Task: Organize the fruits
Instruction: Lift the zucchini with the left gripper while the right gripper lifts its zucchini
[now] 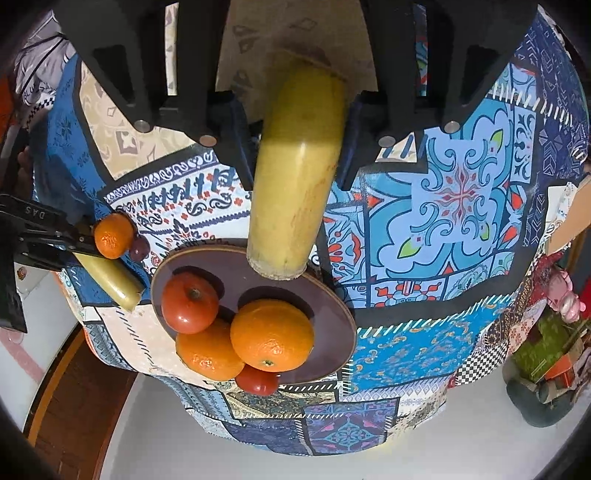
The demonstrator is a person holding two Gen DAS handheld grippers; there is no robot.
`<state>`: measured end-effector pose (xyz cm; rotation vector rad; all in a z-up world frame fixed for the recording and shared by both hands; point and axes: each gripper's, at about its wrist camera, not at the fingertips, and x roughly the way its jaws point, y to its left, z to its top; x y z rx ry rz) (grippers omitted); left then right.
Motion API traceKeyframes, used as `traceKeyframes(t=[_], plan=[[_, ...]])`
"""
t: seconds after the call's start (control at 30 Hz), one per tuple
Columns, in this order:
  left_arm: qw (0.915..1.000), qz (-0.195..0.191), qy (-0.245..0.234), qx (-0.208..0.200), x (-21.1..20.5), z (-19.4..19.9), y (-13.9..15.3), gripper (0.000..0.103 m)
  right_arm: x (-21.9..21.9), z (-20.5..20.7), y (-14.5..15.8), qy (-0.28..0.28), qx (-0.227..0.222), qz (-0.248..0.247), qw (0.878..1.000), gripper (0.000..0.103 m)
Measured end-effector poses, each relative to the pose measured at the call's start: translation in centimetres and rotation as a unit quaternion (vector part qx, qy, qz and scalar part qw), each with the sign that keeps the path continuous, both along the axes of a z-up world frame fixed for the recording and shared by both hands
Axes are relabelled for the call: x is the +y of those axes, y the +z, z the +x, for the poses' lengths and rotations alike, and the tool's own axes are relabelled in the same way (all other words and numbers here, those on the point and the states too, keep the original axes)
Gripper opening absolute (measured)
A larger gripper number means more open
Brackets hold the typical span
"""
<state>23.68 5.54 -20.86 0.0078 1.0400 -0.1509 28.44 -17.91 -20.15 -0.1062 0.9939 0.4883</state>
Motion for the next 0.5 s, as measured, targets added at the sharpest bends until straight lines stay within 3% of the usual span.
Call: traceKeyframes(t=[0.23, 0.5], plan=[[0.9999, -0.002, 0.01, -0.005, -0.1, -0.6, 0.3, 0.038, 0.4, 0.1, -0.3, 0.0, -0.016, 0.009, 1.0, 0.034], [0.9985, 0.025, 0.049, -0.003, 0.0, -1.8, 0.6, 0.038, -0.5, 0.1, -0.1, -0.009, -0.014, 0.038, 0.999, 0.034]])
